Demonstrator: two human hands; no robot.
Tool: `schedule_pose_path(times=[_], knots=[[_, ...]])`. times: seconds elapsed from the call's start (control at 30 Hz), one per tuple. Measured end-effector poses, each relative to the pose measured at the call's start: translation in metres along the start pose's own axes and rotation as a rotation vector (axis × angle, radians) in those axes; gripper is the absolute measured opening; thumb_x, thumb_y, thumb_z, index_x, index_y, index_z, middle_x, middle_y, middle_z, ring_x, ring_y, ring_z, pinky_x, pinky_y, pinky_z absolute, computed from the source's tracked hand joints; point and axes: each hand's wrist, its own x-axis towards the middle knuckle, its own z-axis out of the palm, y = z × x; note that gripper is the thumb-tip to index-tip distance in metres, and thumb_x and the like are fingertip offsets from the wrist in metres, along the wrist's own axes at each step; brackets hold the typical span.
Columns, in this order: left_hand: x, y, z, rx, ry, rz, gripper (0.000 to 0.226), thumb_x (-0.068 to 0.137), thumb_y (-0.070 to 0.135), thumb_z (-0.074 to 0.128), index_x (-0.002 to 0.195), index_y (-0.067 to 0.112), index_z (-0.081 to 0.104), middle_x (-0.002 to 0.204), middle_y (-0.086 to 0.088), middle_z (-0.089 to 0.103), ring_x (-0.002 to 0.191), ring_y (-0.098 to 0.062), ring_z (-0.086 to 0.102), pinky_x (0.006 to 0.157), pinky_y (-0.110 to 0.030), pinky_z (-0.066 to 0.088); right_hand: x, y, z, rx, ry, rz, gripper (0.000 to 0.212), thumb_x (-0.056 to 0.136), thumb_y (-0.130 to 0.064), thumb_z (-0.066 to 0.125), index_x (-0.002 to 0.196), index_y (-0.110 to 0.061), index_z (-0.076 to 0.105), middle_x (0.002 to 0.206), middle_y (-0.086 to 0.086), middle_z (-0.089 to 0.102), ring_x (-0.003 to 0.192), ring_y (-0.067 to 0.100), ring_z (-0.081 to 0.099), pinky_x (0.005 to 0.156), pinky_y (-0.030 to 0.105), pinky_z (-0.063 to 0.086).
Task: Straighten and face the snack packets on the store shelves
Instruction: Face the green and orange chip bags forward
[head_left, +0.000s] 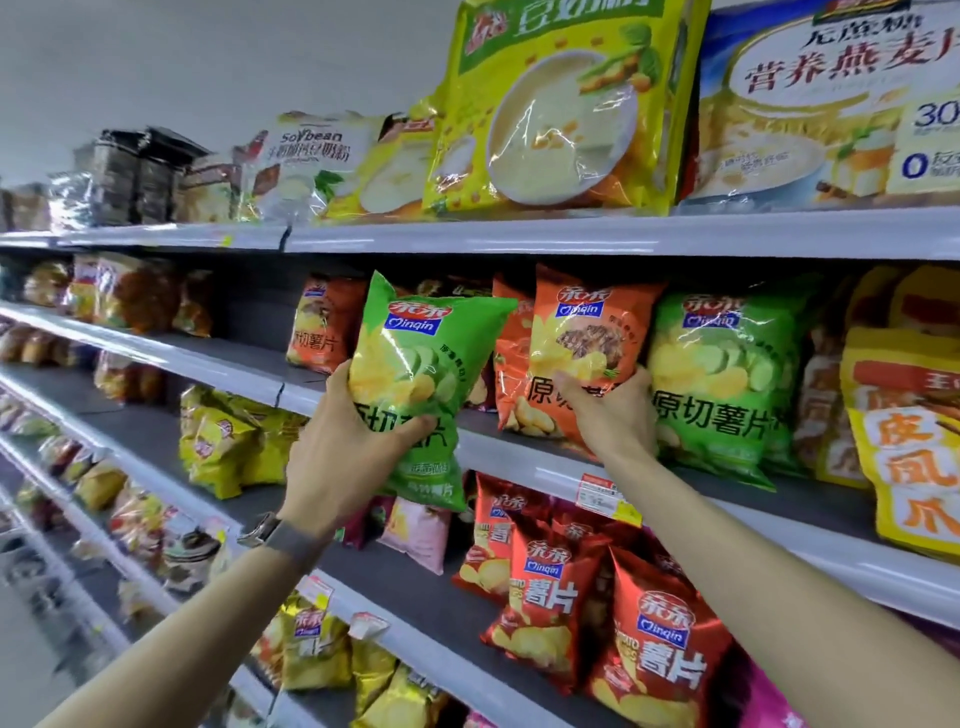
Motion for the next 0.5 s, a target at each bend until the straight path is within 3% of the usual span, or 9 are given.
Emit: schedule_pose_path(times=[0.13, 0.27, 0.37, 0.43, 0.5], knots=[[-0.014, 0.01, 0.006, -0.039, -0.05, 0.056, 0.088, 0.062, 0.072, 0.076, 0.138, 0.048, 0.036, 0.12, 0.016, 0.066, 0.105, -0.017, 0.067, 0.093, -0.048, 0.058, -0.001, -0.001, -0.006, -0.064, -0.08, -0.015, 0.1, 0.074, -0.077, 0.073, 0.143, -0.013, 0.038, 0.137, 0.009, 0.061, 0.124, 0.038, 0.059, 0.092, 0.047, 0.047], [-0.025, 0.033, 0.025, -0.061, -0.096, 0.131, 0.092, 0.072, 0.065, 0.082, 0.146, 0.047, 0.031, 0.127, 0.016, 0.063, 0.112, -0.017, 0.064, 0.096, -0.044, 0.055, -0.007, 0.005, -0.028, -0.045, -0.153, -0.024, 0.102, 0.077, -0.081, 0.067, 0.151, -0.019, 0.035, 0.129, 0.002, 0.065, 0.121, 0.035, 0.059, 0.095, 0.043, 0.048], [-0.033, 0.052, 0.044, -0.092, -0.153, 0.195, 0.094, 0.071, 0.068, 0.081, 0.147, 0.048, 0.03, 0.131, 0.018, 0.063, 0.114, -0.016, 0.065, 0.096, -0.047, 0.056, -0.022, 0.012, -0.055, 0.068, -0.139, -0.1, 0.057, 0.095, -0.067, 0.055, 0.137, -0.027, 0.051, 0.11, -0.013, 0.064, 0.1, 0.014, 0.06, 0.084, 0.033, 0.044], [-0.037, 0.063, 0.059, -0.106, -0.19, 0.218, 0.098, 0.068, 0.073, 0.079, 0.148, 0.047, 0.029, 0.134, 0.016, 0.061, 0.117, -0.018, 0.065, 0.097, -0.049, 0.056, -0.035, 0.019, -0.076, 0.212, -0.161, -0.147, 0.051, 0.095, -0.065, 0.051, 0.128, -0.029, 0.063, 0.111, -0.019, 0.068, 0.108, 0.009, 0.063, 0.095, 0.032, 0.047], [-0.042, 0.075, 0.073, -0.111, -0.239, 0.218, 0.101, 0.068, 0.075, 0.078, 0.15, 0.046, 0.027, 0.136, 0.013, 0.059, 0.118, -0.019, 0.064, 0.099, -0.048, 0.055, -0.046, 0.029, -0.097, 0.328, -0.224, -0.159, 0.053, 0.09, -0.069, 0.05, 0.128, -0.036, 0.068, 0.119, -0.017, 0.073, 0.117, 0.012, 0.066, 0.107, 0.045, 0.048]])
